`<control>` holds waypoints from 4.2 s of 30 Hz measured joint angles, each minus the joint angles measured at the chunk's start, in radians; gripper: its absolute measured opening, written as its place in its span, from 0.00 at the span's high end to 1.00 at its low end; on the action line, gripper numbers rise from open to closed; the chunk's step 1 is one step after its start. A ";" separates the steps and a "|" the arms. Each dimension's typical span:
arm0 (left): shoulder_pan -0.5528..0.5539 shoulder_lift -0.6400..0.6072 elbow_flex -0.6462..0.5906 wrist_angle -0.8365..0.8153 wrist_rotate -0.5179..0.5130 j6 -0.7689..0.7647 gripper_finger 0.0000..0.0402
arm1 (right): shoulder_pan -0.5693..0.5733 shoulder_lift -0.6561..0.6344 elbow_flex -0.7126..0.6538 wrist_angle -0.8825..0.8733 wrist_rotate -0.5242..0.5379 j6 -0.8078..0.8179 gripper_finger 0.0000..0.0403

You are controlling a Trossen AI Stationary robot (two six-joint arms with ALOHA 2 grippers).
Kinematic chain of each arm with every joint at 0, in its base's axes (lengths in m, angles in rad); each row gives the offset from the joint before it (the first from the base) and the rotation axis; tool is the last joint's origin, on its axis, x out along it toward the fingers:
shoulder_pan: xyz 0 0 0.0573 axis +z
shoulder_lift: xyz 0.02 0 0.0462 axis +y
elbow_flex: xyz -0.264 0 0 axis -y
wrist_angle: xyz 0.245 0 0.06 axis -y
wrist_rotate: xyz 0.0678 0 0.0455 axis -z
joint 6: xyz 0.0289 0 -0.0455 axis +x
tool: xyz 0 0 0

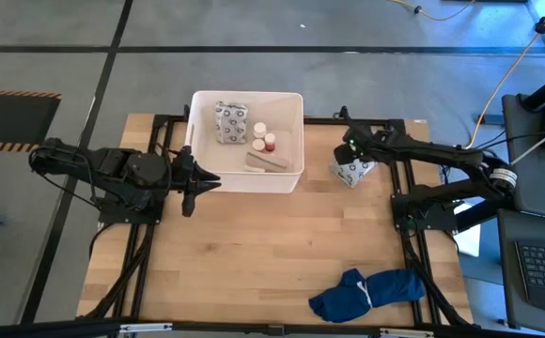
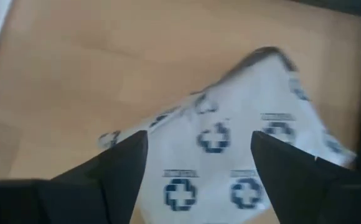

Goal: Pick & place medical supplies in basket/bin
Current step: Put the mailer bag into the white bin

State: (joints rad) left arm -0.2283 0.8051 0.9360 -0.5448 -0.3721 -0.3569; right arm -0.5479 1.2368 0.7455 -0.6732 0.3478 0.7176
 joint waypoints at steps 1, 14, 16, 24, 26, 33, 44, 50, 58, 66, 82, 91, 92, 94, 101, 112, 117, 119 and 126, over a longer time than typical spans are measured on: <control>0.000 0.000 0.000 0.000 0.000 0.000 0.81 | -0.003 0.000 -0.017 0.031 -0.006 -0.023 0.30; 0.000 0.006 0.000 0.000 -0.001 -0.052 0.81 | -0.025 0.000 -0.191 0.204 -0.002 -0.144 0.32; 0.000 0.006 0.000 0.000 -0.002 -0.053 0.81 | -0.025 -0.002 -0.207 0.214 -0.018 -0.131 0.32; 0.000 0.006 0.000 0.001 -0.001 -0.053 0.81 | 0.043 -0.003 -0.216 0.205 -0.089 -0.119 0.32; 0.000 0.006 0.000 0.001 -0.001 -0.061 0.81 | 0.080 -0.003 -0.215 0.204 -0.097 -0.105 0.32; 0.000 0.006 0.000 0.001 -0.001 -0.111 0.81 | 0.252 -0.002 -0.215 0.206 -0.103 0.017 0.32; 0.000 0.006 0.000 0.001 -0.001 -0.132 0.81 | 0.610 0.030 -0.218 0.328 -0.081 0.220 0.32; 0.000 0.006 0.000 0.002 0.000 -0.145 0.81 | 0.780 0.164 -0.214 0.529 0.005 0.269 0.32; -0.002 0.022 0.000 0.002 0.082 -0.178 0.80 | 0.904 0.363 -0.125 0.769 0.036 0.260 0.34; -0.095 0.188 0.000 0.002 0.126 -0.087 0.80 | 0.943 0.619 0.162 0.765 0.023 0.094 0.40; -0.185 0.636 0.000 0.047 0.084 -0.050 0.77 | 0.929 0.771 0.365 0.765 -0.128 -0.299 0.44; -0.205 0.769 -0.001 0.189 0.106 0.282 0.78 | 0.888 0.770 0.366 0.775 -0.533 -0.872 0.44; -0.208 0.774 -0.001 0.203 0.107 0.325 0.78 | 0.886 0.770 0.366 0.774 -0.569 -0.940 0.44; -0.216 0.781 -0.001 0.211 0.106 0.400 0.77 | 0.885 0.770 0.366 0.774 -0.593 -1.048 0.44; -0.249 0.782 -0.001 0.270 0.130 0.712 0.78 | 0.877 0.769 0.367 0.797 -0.570 -1.394 0.44; -0.214 0.782 -0.001 0.314 0.144 0.695 0.81 | 0.864 0.780 0.438 0.782 -0.514 -1.192 0.44; -0.198 0.782 -0.001 0.321 0.174 0.681 0.84 | 0.863 0.781 0.601 0.493 -0.388 -1.074 0.44; -0.198 0.792 0.000 0.342 0.203 0.681 0.85 | 0.858 0.781 0.653 0.385 -0.375 -0.995 0.44; -0.210 0.883 0.000 0.374 0.168 0.708 0.90 | 0.872 0.774 0.786 0.189 -0.380 -0.840 0.44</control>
State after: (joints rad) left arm -0.4381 1.6879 0.9363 -0.1709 -0.2039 0.3507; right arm 0.3238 2.0109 1.5316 -0.4840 -0.0322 -0.1227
